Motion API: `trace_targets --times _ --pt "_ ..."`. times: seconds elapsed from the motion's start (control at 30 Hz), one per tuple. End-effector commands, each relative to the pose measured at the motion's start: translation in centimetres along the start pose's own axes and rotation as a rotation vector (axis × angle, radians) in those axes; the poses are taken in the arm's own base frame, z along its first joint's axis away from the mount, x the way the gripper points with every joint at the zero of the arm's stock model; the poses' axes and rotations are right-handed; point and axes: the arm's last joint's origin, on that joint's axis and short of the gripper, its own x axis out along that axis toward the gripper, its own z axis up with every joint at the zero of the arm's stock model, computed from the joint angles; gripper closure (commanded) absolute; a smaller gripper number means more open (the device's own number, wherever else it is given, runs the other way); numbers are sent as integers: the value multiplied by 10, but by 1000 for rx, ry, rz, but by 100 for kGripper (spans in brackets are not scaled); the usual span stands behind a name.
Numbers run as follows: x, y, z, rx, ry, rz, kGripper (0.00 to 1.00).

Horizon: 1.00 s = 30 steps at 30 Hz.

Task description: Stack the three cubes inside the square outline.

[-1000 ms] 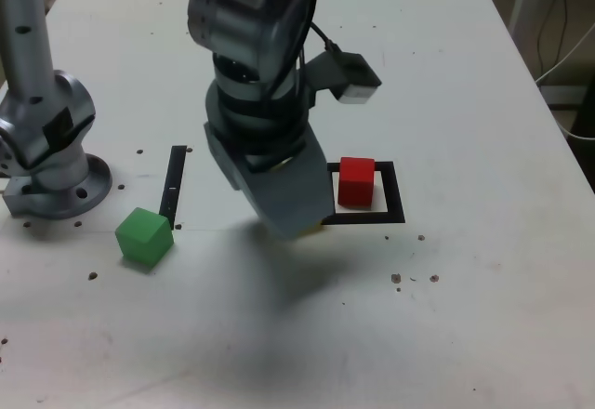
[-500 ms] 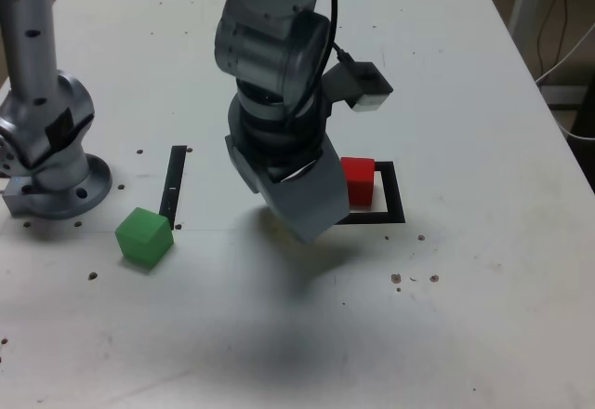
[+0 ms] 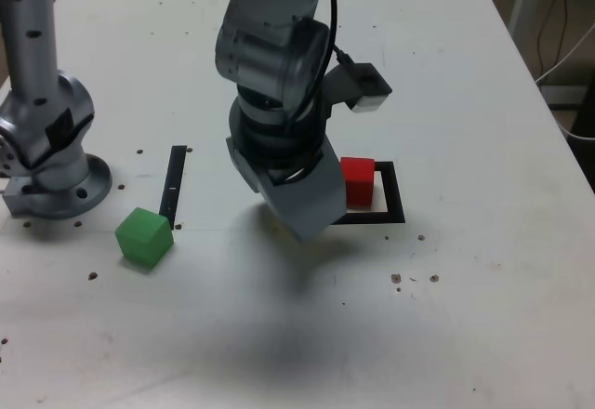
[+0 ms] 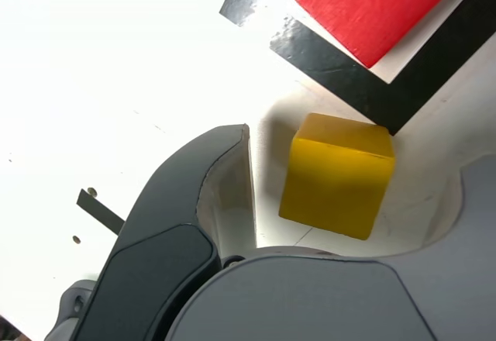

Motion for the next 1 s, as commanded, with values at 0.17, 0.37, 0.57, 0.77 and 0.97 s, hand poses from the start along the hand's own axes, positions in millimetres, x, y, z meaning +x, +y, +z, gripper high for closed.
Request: trace_targets --times 0.17,0.37,0.57,0.77,0.97 --pt "-4 1 -4 -11 -14 23 38" --pt "-3 0 -4 -10 -11 20 40" --pt "-2 -1 -5 -10 -11 17 45" --pt "2 -3 -5 -6 -7 5 45" --pt "5 -6 -3 0 -16 -6 45"
